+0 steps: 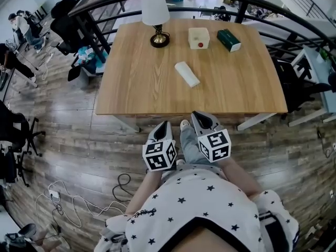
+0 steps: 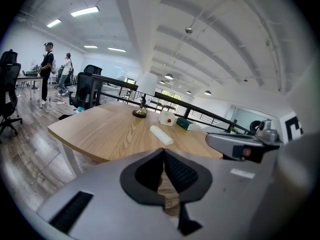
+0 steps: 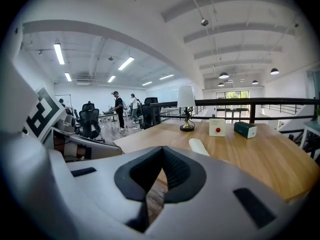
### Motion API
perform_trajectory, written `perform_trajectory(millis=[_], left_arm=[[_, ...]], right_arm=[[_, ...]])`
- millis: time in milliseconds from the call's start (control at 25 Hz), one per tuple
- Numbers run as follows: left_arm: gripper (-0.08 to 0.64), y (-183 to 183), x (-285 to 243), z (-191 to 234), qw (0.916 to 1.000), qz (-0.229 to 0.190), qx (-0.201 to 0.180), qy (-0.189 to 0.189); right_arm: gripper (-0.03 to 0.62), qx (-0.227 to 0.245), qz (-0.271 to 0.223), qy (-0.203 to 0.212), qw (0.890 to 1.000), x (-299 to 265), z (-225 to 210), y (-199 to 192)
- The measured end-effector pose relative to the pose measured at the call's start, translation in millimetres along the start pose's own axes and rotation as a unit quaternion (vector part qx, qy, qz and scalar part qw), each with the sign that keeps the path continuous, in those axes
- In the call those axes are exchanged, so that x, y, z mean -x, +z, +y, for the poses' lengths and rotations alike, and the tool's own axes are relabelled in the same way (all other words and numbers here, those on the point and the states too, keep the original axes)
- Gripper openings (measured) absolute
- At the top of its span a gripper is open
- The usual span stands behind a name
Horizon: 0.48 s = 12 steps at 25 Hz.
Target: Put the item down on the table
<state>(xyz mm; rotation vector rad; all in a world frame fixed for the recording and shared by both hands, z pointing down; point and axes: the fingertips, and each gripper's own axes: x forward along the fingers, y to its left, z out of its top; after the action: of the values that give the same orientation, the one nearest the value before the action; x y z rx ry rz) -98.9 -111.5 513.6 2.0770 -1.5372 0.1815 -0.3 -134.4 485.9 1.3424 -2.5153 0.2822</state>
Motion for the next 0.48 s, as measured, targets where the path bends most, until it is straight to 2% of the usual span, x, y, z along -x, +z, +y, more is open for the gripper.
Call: perform_trajectory(millis=[160, 480], left_arm=[[0.014, -2, -5, -3, 1.0000, 0.000, 0.000, -0.004], [0.012, -2, -11, -7, 0.9999, 0.006, -0.002, -0.010]], right_arm=[[-0.006, 0.021, 0.004, 0.005, 1.000, 0, 1, -1], [-0.006, 0.006, -0.010, 0.012, 1.000, 0, 0, 8]])
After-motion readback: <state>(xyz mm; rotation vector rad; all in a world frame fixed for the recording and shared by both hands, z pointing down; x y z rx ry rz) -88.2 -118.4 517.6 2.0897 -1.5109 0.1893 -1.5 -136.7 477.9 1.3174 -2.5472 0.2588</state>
